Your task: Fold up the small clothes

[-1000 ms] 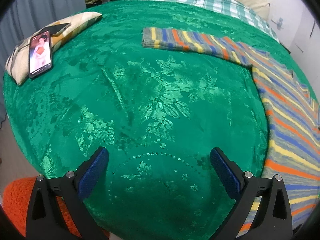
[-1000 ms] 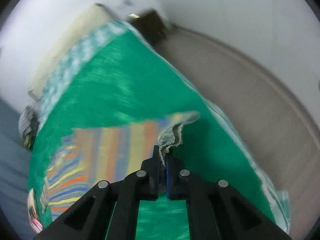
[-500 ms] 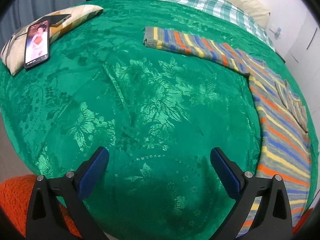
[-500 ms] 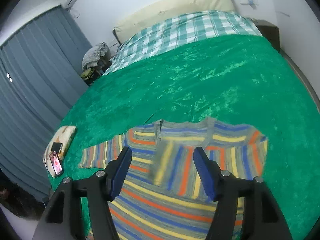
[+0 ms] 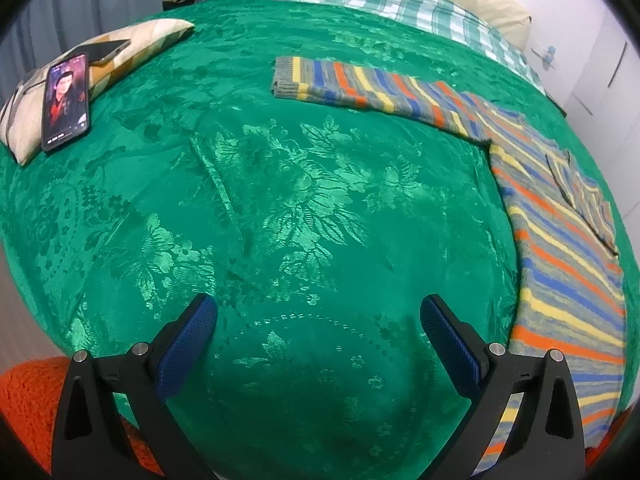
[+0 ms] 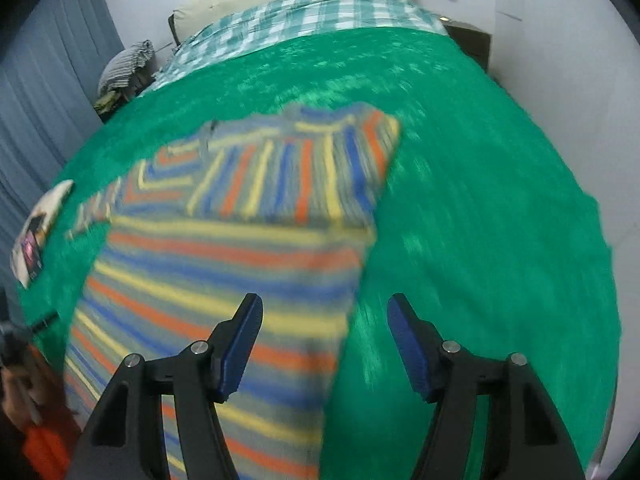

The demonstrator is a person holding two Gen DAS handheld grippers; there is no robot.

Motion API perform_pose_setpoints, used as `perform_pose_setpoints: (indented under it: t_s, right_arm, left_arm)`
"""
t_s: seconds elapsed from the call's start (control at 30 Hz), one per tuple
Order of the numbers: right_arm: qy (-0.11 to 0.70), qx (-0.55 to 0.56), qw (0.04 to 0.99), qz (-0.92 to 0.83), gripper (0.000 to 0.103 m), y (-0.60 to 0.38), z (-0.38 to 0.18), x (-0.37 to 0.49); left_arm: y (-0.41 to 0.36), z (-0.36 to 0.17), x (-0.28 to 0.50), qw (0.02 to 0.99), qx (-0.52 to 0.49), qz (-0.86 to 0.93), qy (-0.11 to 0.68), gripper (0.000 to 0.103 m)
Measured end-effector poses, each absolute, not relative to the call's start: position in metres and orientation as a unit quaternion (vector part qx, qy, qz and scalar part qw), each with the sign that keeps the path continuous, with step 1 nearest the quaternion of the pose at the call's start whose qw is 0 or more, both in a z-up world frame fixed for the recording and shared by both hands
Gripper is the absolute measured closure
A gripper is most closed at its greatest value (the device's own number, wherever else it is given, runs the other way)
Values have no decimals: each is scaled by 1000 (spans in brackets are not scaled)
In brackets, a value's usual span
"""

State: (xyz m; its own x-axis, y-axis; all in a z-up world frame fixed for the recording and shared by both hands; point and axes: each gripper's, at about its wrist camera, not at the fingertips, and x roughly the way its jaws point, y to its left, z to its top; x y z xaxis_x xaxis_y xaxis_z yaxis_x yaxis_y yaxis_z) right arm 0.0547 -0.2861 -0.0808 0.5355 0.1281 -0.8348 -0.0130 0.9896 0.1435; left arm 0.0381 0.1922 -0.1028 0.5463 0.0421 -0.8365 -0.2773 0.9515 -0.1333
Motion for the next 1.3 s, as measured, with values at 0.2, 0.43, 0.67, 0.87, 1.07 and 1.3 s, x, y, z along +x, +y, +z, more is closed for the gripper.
perform_pose_setpoints:
  t_s: [0.2,0.43,0.67,0.87,1.07,1.3]
  right_arm:
    - [432,79,898,-28,32,-292,-92,-26]
    - [381,92,916,-86,20,-306,-77,-30]
    - [393,110,908,-97,20,-316,-87,-26]
    - [391,97,911,-91,20,-311,-88,-24]
    - [388,83,914,-82,20,-304,-86,-25]
    - [387,81,915,-80,20,-302,-86,-26]
  left_arm:
    - [190,-103,39,871,-125,89,467,1]
    - [184,-104,40,874,-111,88,465,1]
    - [184,-105,39,873,-112,88,466,1]
    - [184,-106,38,873,-109,93,467,1]
    - [185,-106,37,872,-112,97,467,1]
    - [185,-108,37,871,-108,99,469,1]
